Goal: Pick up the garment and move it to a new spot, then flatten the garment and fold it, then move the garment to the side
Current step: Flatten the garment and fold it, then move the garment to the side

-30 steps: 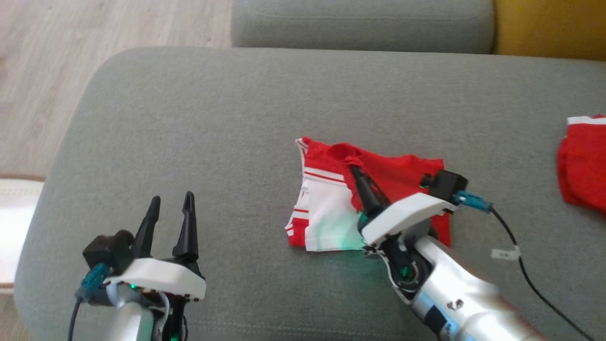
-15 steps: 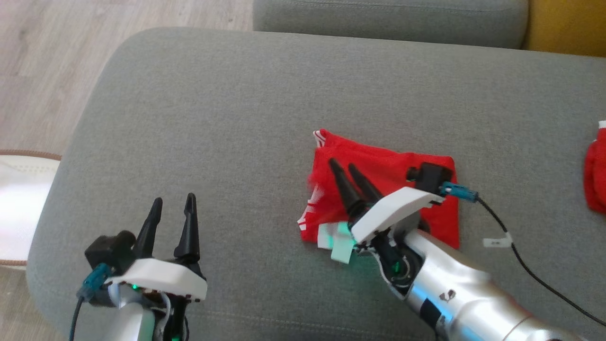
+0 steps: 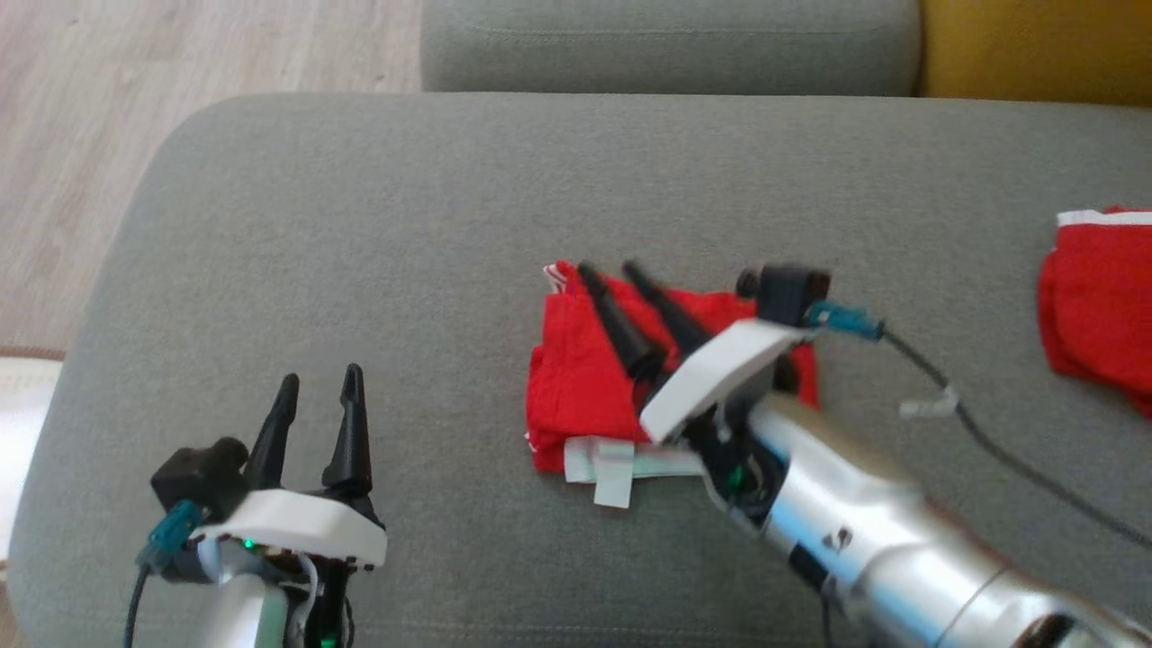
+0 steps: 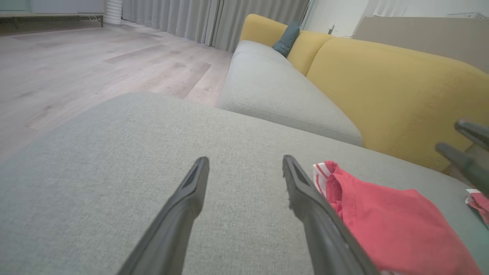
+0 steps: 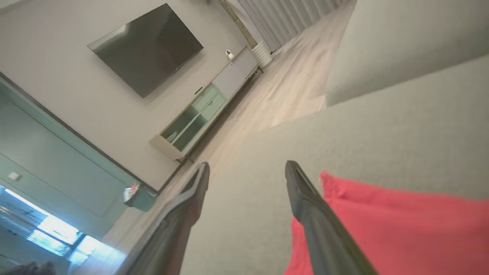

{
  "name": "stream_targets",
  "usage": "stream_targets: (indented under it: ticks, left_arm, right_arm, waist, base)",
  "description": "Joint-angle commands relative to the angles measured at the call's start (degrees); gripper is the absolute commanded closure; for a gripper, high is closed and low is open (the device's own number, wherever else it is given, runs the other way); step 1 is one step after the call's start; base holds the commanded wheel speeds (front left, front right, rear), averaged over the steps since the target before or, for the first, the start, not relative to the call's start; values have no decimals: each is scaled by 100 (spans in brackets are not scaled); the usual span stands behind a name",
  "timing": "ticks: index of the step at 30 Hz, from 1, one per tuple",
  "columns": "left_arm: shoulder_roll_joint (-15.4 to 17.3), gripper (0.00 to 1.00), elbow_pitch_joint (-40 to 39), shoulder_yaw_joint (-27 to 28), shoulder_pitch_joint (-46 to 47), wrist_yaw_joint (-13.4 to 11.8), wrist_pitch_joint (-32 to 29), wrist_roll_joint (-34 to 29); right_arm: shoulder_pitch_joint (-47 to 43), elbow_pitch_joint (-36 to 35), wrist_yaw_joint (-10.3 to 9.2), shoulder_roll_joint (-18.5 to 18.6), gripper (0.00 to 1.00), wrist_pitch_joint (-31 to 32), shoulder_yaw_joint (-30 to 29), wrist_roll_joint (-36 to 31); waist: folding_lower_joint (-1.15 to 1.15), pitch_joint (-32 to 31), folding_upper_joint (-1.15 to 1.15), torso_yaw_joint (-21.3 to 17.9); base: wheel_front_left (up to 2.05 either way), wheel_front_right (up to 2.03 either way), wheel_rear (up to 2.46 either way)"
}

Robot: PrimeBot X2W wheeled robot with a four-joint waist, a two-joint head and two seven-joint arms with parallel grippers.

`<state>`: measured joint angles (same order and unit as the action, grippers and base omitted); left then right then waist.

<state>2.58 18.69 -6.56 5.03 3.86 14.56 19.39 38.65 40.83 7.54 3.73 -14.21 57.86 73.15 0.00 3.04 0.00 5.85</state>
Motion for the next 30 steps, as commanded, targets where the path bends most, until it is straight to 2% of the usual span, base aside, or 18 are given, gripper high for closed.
stream_targets:
  ticks: [1,2,3,4,9,12,16,20,25,30]
  left_arm:
    - [30,0,-251,228,198,-50,44,45]
    - [30,0,-298,238,187,-58,44,53]
    - [30,0,-402,255,171,-82,44,81]
    - [30,0,-402,255,171,-82,44,81]
    - [30,0,-660,268,132,-162,44,139]
    - [30,0,-766,226,135,-182,44,139]
    - [30,0,-867,199,131,-201,44,128]
    - [30,0,-981,203,112,-206,44,15]
    - [30,0,-1259,322,55,-284,44,-118]
    - [30,0,-1489,302,-77,-366,44,-207]
  right_arm:
    - [301,-22,-5,-85,0,-78,-268,-513]
    - [330,53,-5,-85,0,-78,-451,-873]
    - [310,179,-5,-85,0,-78,-926,-1585]
    - [310,179,-5,-85,0,-78,-926,-1585]
    - [-110,213,-5,-76,0,-78,-2462,-3418]
    - [-533,-74,-5,127,0,-78,-3232,-4498]
    - [-1234,-590,-5,182,0,-78,-4169,-5432]
    - [-1855,-1141,-5,57,0,-79,-4832,-5952]
    - [-2428,-1872,-5,-65,0,-79,-5199,-6403]
    - [-2770,-2283,-5,-82,0,-79,-5201,-6139]
  waist:
    - [0,-57,0,-112]
    - [0,-70,0,-150]
    - [0,-94,0,-216]
    - [0,-94,0,-216]
    - [0,-147,0,-361]
    - [0,-160,0,-402]
    - [0,-157,0,-449]
    - [0,-124,0,-497]
    - [0,-51,0,-561]
    - [0,-23,0,-576]
  base:
    - [0,0,0]
    - [0,0,0]
    - [0,0,0]
    - [0,0,0]
    - [0,0,0]
    - [0,0,0]
    - [0,0,0]
    - [0,0,0]
    - [0,0,0]
    - [0,0,0]
